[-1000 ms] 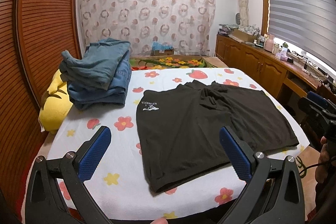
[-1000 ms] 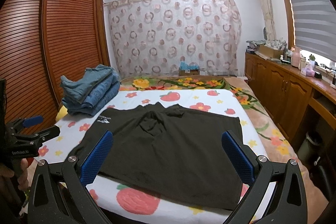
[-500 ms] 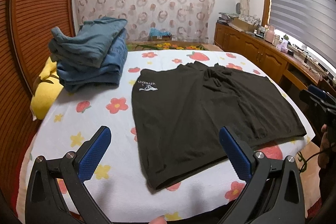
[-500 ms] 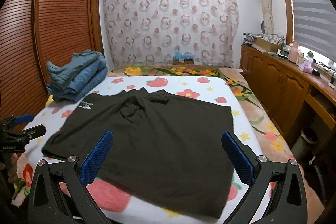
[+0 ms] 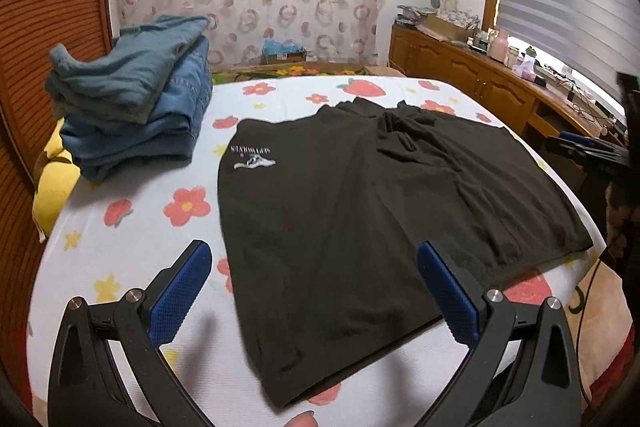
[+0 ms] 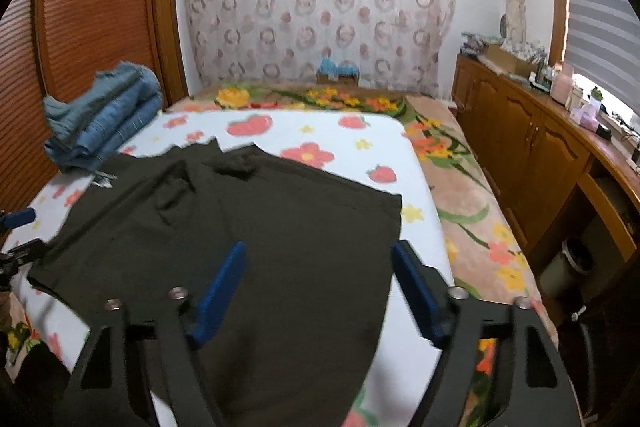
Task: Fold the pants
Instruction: 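Move both grippers down toward the black shorts on the bed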
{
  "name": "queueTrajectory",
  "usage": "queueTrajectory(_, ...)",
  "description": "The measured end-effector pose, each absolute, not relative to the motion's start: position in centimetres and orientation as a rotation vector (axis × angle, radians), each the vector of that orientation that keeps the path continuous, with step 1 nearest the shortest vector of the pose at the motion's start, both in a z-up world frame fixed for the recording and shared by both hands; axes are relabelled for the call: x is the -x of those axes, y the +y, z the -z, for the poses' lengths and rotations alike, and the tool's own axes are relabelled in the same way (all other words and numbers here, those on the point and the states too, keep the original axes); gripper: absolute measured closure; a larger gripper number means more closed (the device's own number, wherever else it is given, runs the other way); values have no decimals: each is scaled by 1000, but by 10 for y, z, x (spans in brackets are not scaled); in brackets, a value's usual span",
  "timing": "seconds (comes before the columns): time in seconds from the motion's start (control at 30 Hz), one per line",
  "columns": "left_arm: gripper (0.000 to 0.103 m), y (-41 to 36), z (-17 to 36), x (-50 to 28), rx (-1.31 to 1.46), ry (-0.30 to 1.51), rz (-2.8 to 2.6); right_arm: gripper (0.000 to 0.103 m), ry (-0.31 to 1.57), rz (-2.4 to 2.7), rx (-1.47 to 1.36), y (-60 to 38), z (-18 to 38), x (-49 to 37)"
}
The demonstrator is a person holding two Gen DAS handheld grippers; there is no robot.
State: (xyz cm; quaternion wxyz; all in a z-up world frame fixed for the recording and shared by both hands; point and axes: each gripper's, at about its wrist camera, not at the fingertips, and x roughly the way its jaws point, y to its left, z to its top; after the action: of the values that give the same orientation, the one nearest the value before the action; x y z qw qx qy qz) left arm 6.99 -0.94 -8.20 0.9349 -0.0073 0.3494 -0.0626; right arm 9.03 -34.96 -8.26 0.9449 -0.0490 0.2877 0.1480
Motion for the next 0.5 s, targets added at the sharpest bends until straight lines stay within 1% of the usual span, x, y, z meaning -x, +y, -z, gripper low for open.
queueTrajectory(0.07, 0, -8, 86, -69, 19, 723, 129, 40, 619, -291, 114, -348, 85, -99)
queueTrajectory(0.13, 0, -6, 89, -68, 19, 730, 126, 44, 651, -279, 121, -349, 88, -101)
queueTrajectory(0.3, 1, 0, 98, -60, 14, 758, 141, 44, 702, -258, 125, -345, 83, -101)
queueTrajectory(0.37, 4, 5, 102, -56, 25, 771, 150, 44, 706, -264, 128, -340, 77, -95)
queueTrajectory(0.43, 15, 10, 105, -51, 34, 783, 155, 44, 711, -260, 139, -336, 74, -90)
queueTrajectory(0.5, 20, 13, 108, -47, 41, 795, 159, 45, 731, -262, 140, -338, 79, -93)
